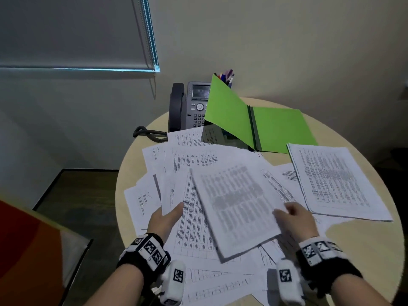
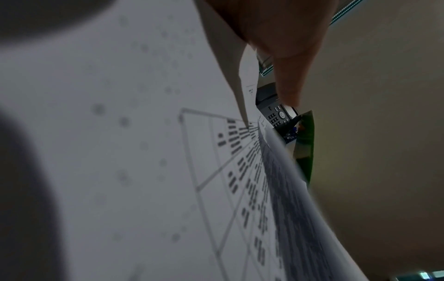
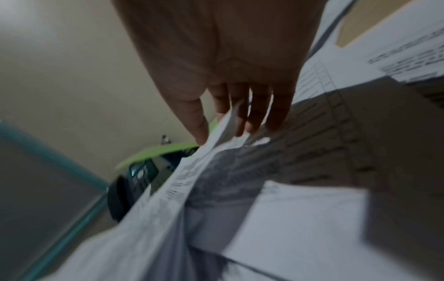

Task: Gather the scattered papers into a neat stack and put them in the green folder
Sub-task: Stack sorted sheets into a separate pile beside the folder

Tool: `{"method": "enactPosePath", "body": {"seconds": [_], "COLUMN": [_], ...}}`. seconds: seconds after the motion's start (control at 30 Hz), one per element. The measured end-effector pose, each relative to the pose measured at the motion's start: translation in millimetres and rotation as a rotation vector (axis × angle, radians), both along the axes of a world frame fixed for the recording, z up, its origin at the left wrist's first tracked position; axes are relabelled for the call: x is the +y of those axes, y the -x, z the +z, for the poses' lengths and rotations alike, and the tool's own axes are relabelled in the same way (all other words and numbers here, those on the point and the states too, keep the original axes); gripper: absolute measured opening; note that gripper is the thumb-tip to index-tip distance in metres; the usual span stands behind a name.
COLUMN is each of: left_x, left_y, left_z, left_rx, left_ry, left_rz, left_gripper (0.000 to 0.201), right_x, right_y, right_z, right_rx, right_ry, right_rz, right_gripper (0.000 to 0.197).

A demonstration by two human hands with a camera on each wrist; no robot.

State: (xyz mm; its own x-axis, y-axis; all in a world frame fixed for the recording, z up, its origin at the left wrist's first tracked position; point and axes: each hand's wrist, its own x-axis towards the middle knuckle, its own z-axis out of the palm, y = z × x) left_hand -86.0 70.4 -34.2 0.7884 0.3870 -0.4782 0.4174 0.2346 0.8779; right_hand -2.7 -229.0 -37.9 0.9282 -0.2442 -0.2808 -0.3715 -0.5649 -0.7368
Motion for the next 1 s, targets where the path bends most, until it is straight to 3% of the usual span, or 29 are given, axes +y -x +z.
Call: {"method": "enactPosePath", "body": {"seconds": [0.07,0.13,0.23,0.33,0.5,0.6,0.87,1.0], "left_x": [-1,0,2,5,33,48,45,43], "left_y": [-4,-7,-10,-9,-8,-7,-5,-5], "left_z": [-2,-7,-22,-26,-32,-37,-37,-36], "left_rx": [0.015,0.052,0.105,0.11,0.163,0.17,0.154,0.149], "left_ry": [-0.024,-0.044,-0.158,-0.213,-0.271,-0.278,-0.253,-0.248], "left_rz": [-0.003,0.006,-0.026,-0.001,0.096,0.115,0.086,0.065], "left_gripper": [0.031,0.028,0.035,0.038,0.034,0.035,0.023,0.023], "right_x": [8,13,24,27,8,3,1,9], "right_y": [1,2,0,-8,-21,-24,-41,-37], "right_z": [-9,-12,-10,-7,-15,-12,-10,-4], "right_rx": [0.052,0.138,0.213,0.157,0.259,0.295,0.367,0.318], "right_ry": [0.175,0.47,0.569,0.533,0.573,0.676,0.709,0.478], "right_rz": [0.08,0.283,0.482,0.44,0.305,0.32,0.291,0.262], "right_gripper": [0.03,0.055,0.055,0.042,0.106,0.123,0.097,0.065]}}
